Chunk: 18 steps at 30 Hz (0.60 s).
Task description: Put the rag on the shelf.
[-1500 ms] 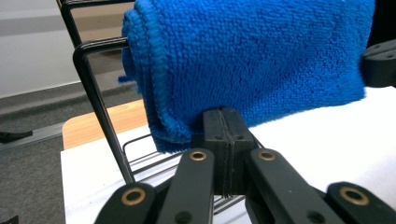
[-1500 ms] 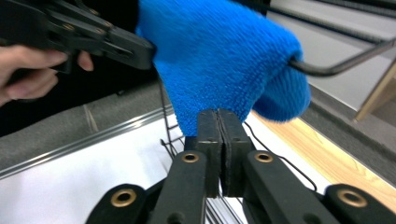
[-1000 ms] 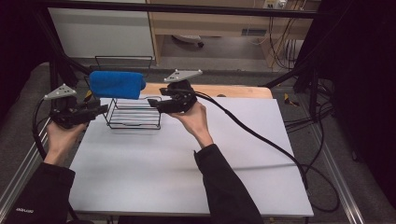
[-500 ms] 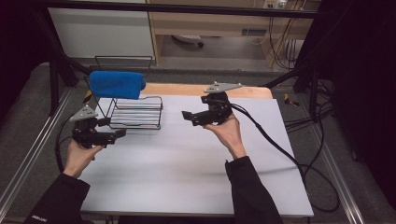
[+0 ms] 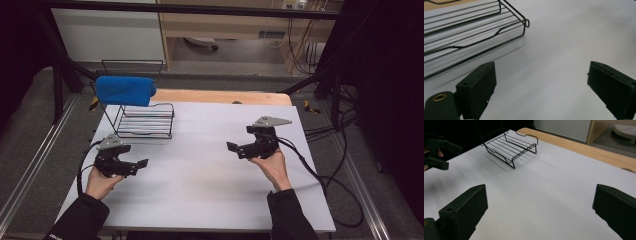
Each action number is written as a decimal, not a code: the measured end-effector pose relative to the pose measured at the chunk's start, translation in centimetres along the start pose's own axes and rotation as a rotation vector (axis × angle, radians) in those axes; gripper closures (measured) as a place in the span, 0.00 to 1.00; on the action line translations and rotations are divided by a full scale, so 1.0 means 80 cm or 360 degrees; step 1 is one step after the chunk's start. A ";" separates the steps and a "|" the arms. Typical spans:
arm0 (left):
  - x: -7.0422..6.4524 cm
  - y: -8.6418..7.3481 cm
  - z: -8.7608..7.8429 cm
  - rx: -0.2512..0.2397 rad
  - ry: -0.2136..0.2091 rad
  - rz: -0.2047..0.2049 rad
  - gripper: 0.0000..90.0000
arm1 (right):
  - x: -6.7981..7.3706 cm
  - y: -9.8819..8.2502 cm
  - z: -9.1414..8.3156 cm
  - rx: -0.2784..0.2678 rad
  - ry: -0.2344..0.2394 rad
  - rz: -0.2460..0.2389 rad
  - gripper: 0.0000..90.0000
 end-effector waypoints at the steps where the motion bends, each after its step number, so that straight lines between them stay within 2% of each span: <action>1: -0.001 -0.005 0.002 0.0002 -0.0014 -0.0007 0.10 | -0.003 -0.007 -0.002 0.0004 -0.0004 -0.0004 0.01; 6: -0.001 -0.022 0.007 0.0058 -0.0014 0.0010 0.10 | -0.019 -0.044 -0.014 0.0023 -0.0012 0.0015 0.01; 11: 0.000 -0.030 0.006 0.0026 -0.0025 -0.0003 0.10 | -0.030 -0.080 -0.023 0.0059 -0.0021 0.0051 0.01; 18: -0.001 -0.042 0.008 0.0061 -0.0023 0.0004 0.10 | -0.047 -0.118 -0.037 0.0086 -0.0036 0.0087 0.01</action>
Point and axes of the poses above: each handheld gripper's, and its own axes: z roughly forward along the jaws, y roughly out of its top, x roughly to its left, the point moved 7 cm from there along z, roughly forward along the jaws, and after that the axes turned 10 degrees about -y, right-handed, at the moved point
